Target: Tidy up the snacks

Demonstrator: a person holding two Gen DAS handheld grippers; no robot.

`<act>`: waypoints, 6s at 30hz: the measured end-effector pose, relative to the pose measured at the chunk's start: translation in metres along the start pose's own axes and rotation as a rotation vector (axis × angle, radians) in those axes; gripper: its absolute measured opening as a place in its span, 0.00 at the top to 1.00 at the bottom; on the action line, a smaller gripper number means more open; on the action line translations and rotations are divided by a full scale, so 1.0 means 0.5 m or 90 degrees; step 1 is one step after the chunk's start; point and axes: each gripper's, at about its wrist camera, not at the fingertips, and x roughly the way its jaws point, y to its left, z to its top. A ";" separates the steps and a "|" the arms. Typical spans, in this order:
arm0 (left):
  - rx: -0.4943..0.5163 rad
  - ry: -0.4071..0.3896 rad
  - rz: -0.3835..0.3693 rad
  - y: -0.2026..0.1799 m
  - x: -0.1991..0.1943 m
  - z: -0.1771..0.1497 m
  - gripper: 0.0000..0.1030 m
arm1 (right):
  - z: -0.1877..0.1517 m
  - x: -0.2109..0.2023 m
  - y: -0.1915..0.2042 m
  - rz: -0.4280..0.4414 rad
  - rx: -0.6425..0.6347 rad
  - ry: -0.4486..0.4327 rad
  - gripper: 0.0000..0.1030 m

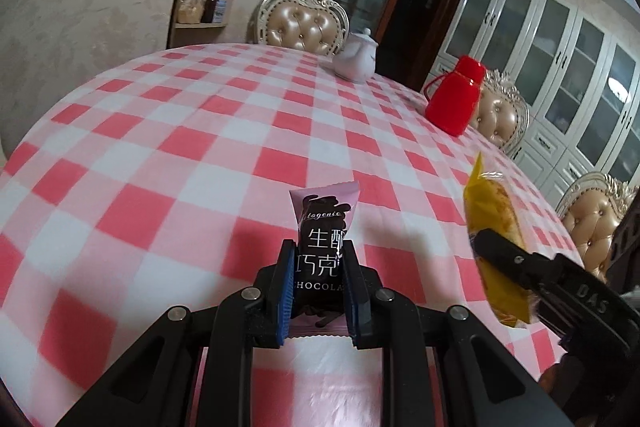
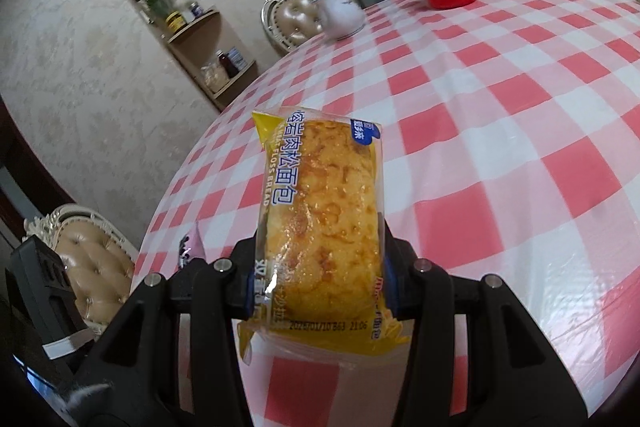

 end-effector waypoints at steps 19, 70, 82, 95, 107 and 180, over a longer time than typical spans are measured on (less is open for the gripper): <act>-0.011 -0.033 0.047 0.127 -0.210 -0.044 0.78 | -0.052 0.015 0.062 0.059 -0.050 0.052 0.51; -0.082 -0.001 0.261 0.546 -0.490 -0.261 0.78 | -0.550 -0.037 0.555 0.229 -0.464 0.229 0.51; -0.094 -0.005 0.257 0.555 -0.494 -0.261 0.78 | -0.572 -0.019 0.568 0.215 -0.465 0.251 0.51; -0.149 -0.112 0.182 0.578 -0.601 -0.223 0.00 | -0.533 -0.071 0.573 0.270 -0.482 0.227 0.19; -0.095 -0.109 0.361 0.524 -0.658 -0.207 0.00 | -0.556 -0.080 0.574 0.205 -0.517 0.351 0.12; -0.134 0.133 0.300 0.538 -0.493 -0.272 0.00 | -0.612 -0.022 0.561 0.077 -0.552 0.387 0.11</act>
